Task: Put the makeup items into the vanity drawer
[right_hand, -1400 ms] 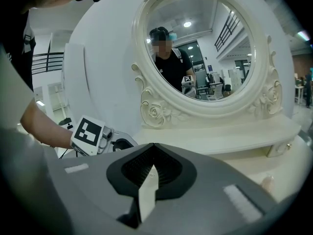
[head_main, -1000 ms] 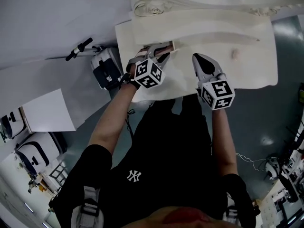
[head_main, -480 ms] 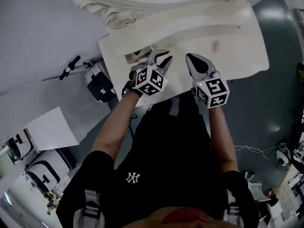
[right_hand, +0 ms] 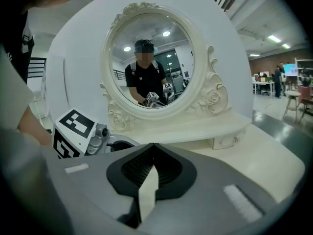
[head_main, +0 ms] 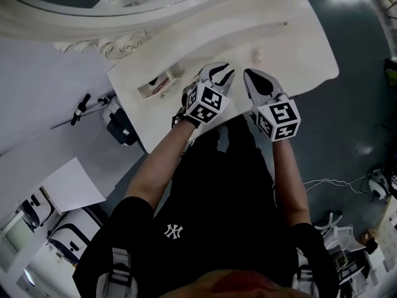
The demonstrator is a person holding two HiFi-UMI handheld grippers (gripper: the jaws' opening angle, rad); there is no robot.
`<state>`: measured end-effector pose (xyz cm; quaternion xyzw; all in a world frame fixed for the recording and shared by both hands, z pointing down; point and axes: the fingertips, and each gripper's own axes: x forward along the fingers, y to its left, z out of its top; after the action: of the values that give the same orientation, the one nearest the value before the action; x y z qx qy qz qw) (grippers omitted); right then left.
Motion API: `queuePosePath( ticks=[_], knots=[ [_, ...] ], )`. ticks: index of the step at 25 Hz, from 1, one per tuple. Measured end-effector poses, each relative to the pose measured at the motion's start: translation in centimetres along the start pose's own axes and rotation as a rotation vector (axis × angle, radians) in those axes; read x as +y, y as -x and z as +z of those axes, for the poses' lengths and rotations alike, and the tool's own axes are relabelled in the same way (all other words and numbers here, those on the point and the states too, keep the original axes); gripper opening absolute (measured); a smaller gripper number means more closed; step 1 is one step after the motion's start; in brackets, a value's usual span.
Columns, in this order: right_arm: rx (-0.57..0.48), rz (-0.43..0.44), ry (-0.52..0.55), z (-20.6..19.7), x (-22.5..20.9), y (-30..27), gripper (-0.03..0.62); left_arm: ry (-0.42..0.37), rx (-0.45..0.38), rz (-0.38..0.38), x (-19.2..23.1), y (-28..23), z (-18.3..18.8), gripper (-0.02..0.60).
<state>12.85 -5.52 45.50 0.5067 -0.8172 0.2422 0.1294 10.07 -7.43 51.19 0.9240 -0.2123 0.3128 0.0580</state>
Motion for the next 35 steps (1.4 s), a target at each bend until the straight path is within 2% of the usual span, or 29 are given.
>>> queuePosePath(
  ticks=[5,10,19,25,31,35],
  knots=[
    [0.001,-0.019,-0.025,-0.3,-3.9,1.2,0.025,0.064,-0.005,-0.005,-1.3,-4.3,2.0,0.084],
    [0.009,-0.028,-0.058,-1.2,-7.2,2.1,0.025,0.124,0.012,-0.002,-2.5,-8.0,2.5,0.086],
    [0.027,-0.027,-0.111,-3.3,-11.3,2.6,0.025,0.239,0.031,0.069,-2.4,-12.8,2.1,0.167],
    [0.035,-0.035,-0.138,-4.2,-13.1,2.9,0.025,0.267,0.063,0.097,-2.3,-15.0,1.3,0.199],
    [0.046,-0.044,-0.152,-4.9,-13.9,3.3,0.025,0.275,0.09,0.102,-2.3,-16.3,0.4,0.199],
    [0.051,-0.048,-0.158,-5.2,-14.1,3.2,0.025,0.269,0.092,0.092,-2.1,-16.6,0.1,0.17]
  ],
)
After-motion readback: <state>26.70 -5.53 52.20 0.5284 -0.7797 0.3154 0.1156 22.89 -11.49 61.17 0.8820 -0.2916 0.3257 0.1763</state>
